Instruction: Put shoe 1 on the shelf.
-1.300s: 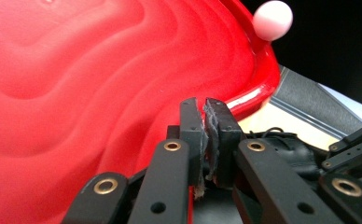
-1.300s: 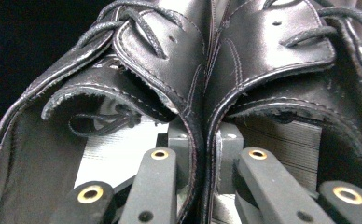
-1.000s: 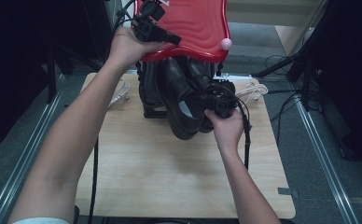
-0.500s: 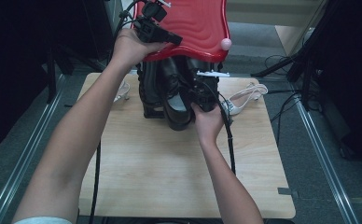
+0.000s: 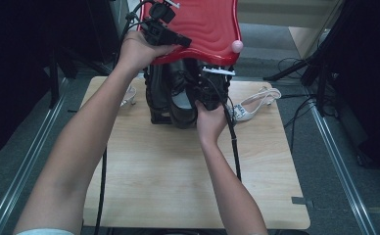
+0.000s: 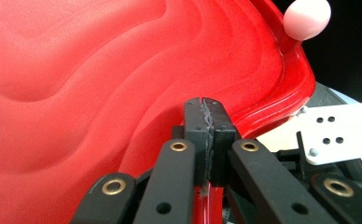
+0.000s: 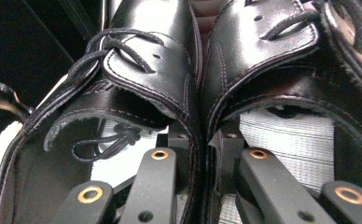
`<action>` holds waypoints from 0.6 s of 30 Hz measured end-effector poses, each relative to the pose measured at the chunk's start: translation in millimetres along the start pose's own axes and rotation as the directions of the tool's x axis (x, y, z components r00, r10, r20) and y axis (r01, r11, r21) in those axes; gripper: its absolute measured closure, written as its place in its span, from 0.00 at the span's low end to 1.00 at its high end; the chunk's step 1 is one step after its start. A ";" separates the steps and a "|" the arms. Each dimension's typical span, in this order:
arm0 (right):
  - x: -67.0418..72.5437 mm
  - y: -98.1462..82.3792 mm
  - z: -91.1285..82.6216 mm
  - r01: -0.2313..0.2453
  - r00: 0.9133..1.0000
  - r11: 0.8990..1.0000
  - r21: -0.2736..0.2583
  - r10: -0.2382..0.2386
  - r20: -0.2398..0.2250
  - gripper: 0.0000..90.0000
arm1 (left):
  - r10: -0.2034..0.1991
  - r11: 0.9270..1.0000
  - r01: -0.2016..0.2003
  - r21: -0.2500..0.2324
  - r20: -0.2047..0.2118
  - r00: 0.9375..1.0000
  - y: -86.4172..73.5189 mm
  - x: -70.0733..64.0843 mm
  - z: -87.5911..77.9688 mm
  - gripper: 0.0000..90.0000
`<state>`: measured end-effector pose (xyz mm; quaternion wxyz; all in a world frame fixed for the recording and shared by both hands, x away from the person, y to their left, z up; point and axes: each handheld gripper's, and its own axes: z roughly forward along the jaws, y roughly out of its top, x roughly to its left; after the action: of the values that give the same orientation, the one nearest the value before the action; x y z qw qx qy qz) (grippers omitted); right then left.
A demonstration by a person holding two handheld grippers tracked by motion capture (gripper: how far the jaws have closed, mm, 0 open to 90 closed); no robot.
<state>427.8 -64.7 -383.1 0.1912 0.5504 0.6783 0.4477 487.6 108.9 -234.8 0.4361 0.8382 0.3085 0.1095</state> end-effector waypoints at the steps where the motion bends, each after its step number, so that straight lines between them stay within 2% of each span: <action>1: 1.3 1.0 1.1 -0.007 1.000 1.000 0.000 0.007 0.004 0.91 | 0.000 1.000 0.000 0.000 0.001 1.000 0.0 0.2 0.1 1.00; 4: 5.6 2.8 4.4 -0.003 1.000 1.000 -0.005 0.003 0.015 0.90 | -0.006 1.000 0.006 -0.002 0.000 1.000 -0.2 -0.1 0.4 1.00; 11: 20.7 -2.1 10.4 0.065 0.996 0.998 -0.004 -0.065 0.057 0.87 | -0.006 1.000 0.006 -0.009 0.001 1.000 -1.4 0.0 0.1 1.00; 13: 19.7 -1.4 10.5 0.053 0.998 0.999 -0.003 -0.052 0.045 0.84 | -0.009 1.000 0.009 -0.010 0.001 1.000 -1.2 -0.2 0.5 1.00; 15: 17.7 -0.3 10.8 0.041 0.999 0.999 0.003 -0.041 0.005 0.78 | -0.009 1.000 0.009 -0.010 0.003 1.000 -1.1 -0.1 0.7 1.00; 18: 16.3 -1.6 9.2 0.059 0.998 0.998 -0.003 -0.059 -0.003 0.77 | -0.005 1.000 0.005 -0.009 0.004 1.000 -1.2 0.0 0.5 1.00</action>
<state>428.5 -46.0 -385.4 0.2040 0.5292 0.6939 0.4437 487.3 109.0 -236.1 0.4408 0.8357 0.3093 0.1083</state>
